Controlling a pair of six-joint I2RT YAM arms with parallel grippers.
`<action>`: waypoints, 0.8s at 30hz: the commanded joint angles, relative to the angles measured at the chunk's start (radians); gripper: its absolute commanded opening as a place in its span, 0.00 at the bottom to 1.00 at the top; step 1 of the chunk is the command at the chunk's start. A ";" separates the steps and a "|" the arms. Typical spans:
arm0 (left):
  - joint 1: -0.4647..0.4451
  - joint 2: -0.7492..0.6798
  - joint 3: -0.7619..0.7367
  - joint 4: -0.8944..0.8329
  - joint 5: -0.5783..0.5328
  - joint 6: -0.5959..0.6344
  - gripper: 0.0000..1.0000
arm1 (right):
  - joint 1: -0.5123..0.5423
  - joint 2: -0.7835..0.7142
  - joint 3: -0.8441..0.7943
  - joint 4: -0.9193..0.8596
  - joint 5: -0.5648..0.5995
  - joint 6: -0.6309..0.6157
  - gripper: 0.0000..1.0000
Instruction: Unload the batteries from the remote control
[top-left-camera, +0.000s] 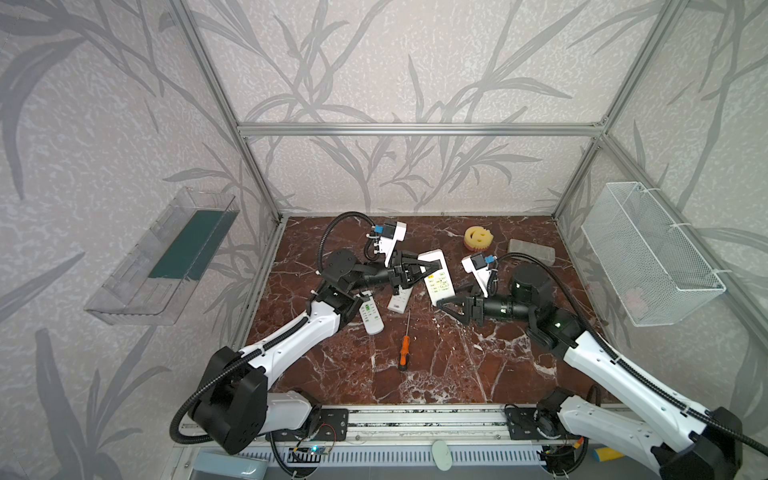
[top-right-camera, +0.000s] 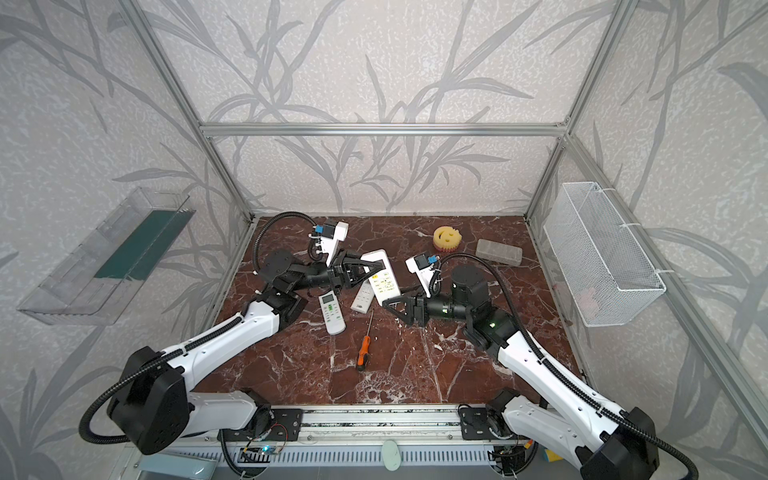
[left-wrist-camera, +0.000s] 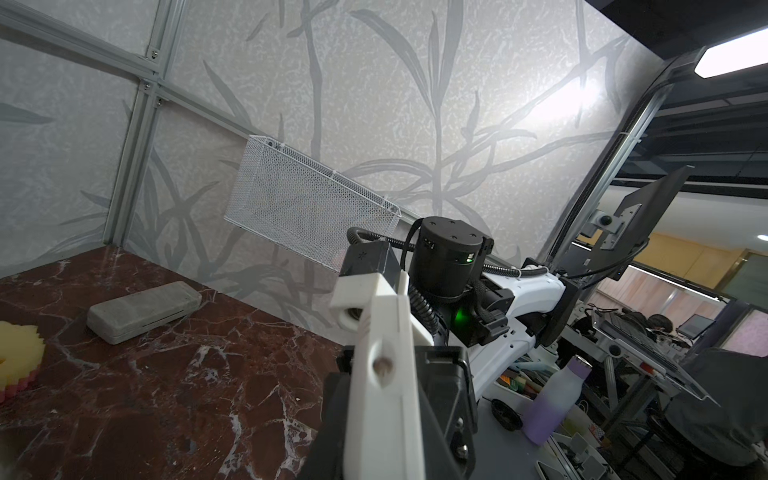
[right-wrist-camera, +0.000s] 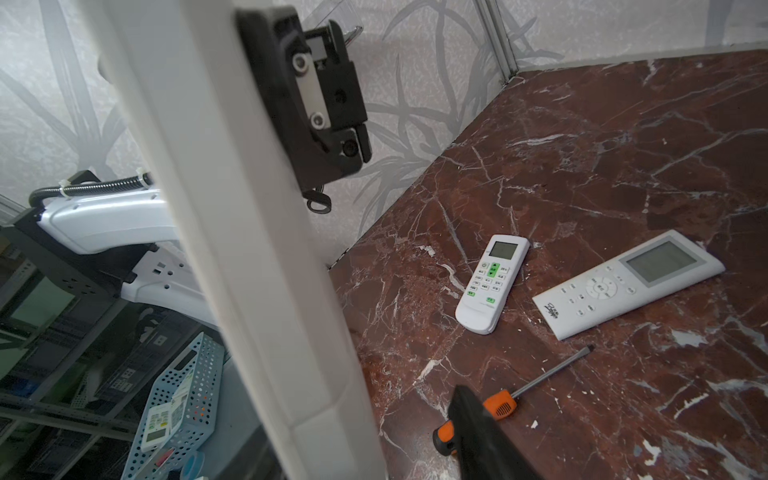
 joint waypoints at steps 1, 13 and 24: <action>0.003 0.012 0.034 0.079 0.045 -0.044 0.00 | -0.003 -0.003 -0.006 0.105 -0.039 0.026 0.45; 0.003 0.015 0.028 -0.070 -0.011 0.044 0.00 | -0.001 -0.013 -0.019 0.140 0.010 0.033 0.23; 0.003 -0.077 0.046 -0.531 -0.276 0.289 0.68 | 0.088 -0.046 0.010 -0.061 0.353 -0.190 0.10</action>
